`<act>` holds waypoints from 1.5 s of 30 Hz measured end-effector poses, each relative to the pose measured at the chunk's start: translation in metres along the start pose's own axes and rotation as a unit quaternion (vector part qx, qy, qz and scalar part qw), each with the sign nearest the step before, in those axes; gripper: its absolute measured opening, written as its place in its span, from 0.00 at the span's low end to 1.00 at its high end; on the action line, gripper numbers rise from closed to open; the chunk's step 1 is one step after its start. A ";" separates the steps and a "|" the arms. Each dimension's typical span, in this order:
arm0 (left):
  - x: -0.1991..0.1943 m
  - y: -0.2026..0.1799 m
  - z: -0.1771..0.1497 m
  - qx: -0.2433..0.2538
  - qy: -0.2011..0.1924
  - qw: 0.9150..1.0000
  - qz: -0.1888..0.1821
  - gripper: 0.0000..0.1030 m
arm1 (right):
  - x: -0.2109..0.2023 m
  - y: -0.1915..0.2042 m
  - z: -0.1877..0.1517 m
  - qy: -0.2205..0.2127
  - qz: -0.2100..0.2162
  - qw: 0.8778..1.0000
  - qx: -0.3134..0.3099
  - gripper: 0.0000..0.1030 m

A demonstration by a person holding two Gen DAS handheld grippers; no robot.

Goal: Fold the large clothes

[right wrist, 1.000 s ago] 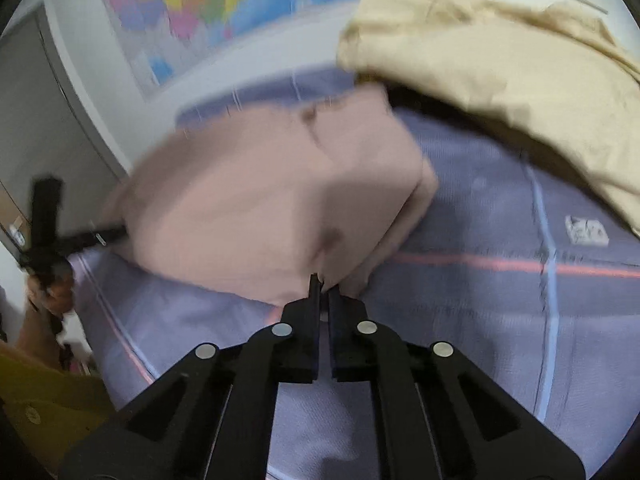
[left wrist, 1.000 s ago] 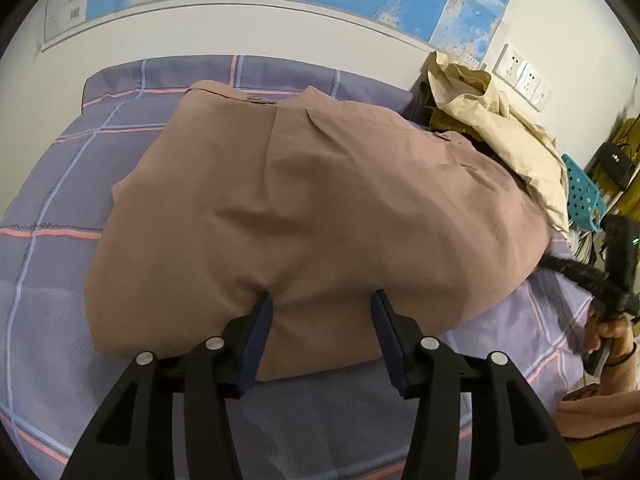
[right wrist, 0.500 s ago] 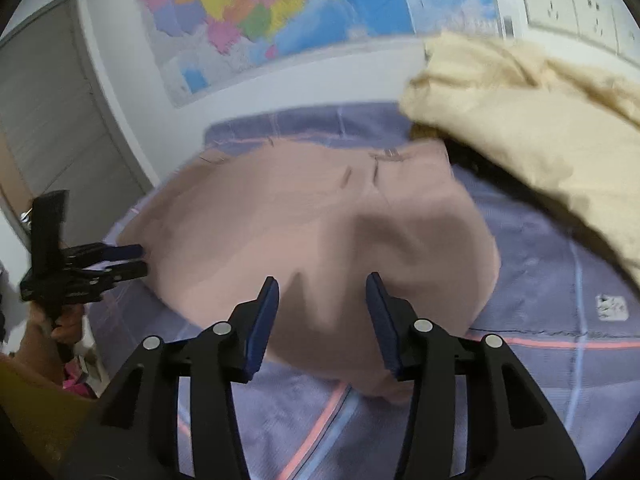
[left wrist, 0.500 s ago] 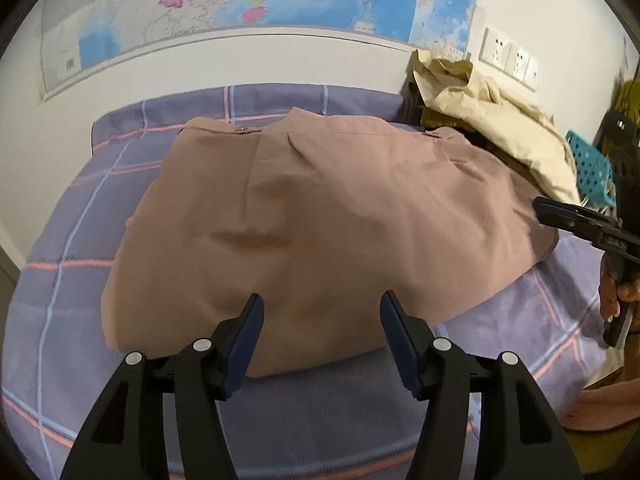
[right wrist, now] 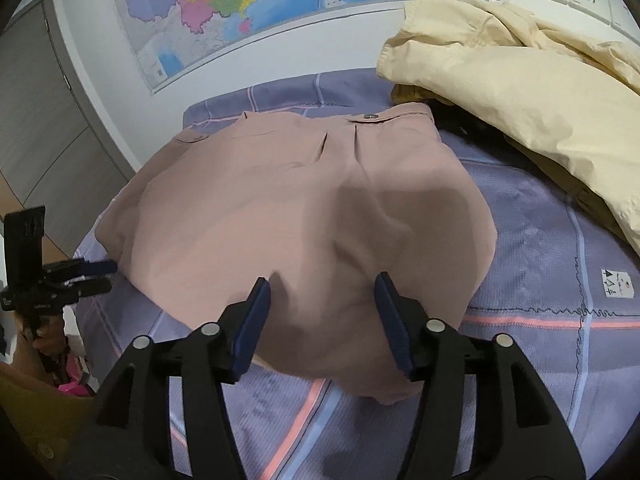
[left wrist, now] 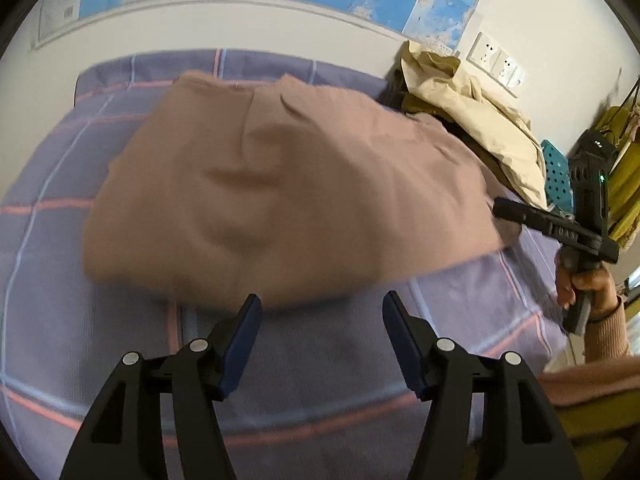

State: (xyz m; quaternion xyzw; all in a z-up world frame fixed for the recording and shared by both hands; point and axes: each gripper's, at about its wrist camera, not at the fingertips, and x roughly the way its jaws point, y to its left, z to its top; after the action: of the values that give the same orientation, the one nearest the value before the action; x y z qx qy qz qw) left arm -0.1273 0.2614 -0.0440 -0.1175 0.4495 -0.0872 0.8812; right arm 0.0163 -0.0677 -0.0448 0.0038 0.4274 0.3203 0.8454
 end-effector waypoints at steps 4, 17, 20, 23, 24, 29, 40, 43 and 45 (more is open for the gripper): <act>0.000 0.004 -0.010 -0.019 0.016 0.999 -0.035 0.59 | -0.012 0.017 0.001 -0.020 -0.004 0.999 -0.028 0.61; 0.020 0.001 0.001 -0.060 0.026 0.994 -0.086 0.66 | 0.062 0.184 -0.017 0.003 0.004 0.929 -0.371 0.69; 0.021 0.005 0.002 -0.079 0.025 0.991 -0.104 0.69 | 0.085 0.194 -0.018 0.002 -0.026 0.914 -0.404 0.47; 0.024 0.003 0.003 -0.085 0.028 0.988 -0.124 0.69 | 0.079 0.177 0.005 0.002 0.023 0.942 -0.336 0.16; 0.026 0.002 0.004 -0.087 0.029 0.987 -0.130 0.70 | 0.073 0.171 0.013 -0.001 0.036 0.949 -0.314 0.15; 0.034 0.016 0.023 -0.127 -0.007 0.983 -0.129 0.70 | 0.059 0.150 0.031 0.002 0.091 0.966 -0.241 0.14; 0.043 0.049 0.046 -0.199 -0.055 0.975 -0.084 0.67 | -0.010 0.053 0.016 -0.001 0.149 0.989 -0.012 0.58; 0.048 0.046 0.053 -0.188 -0.060 0.978 -0.066 0.67 | -0.040 -0.001 0.002 -0.019 0.130 0.987 0.089 0.63; 0.051 0.047 0.056 -0.185 -0.063 0.979 -0.061 0.67 | -0.054 -0.039 -0.013 -0.026 0.124 0.978 0.165 0.69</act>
State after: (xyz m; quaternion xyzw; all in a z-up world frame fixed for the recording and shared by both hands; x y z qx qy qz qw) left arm -0.0501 0.3003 -0.0652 -0.3105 0.3933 -0.0484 0.8640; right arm 0.0047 -0.1312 -0.0252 0.2049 0.4486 0.3477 0.7974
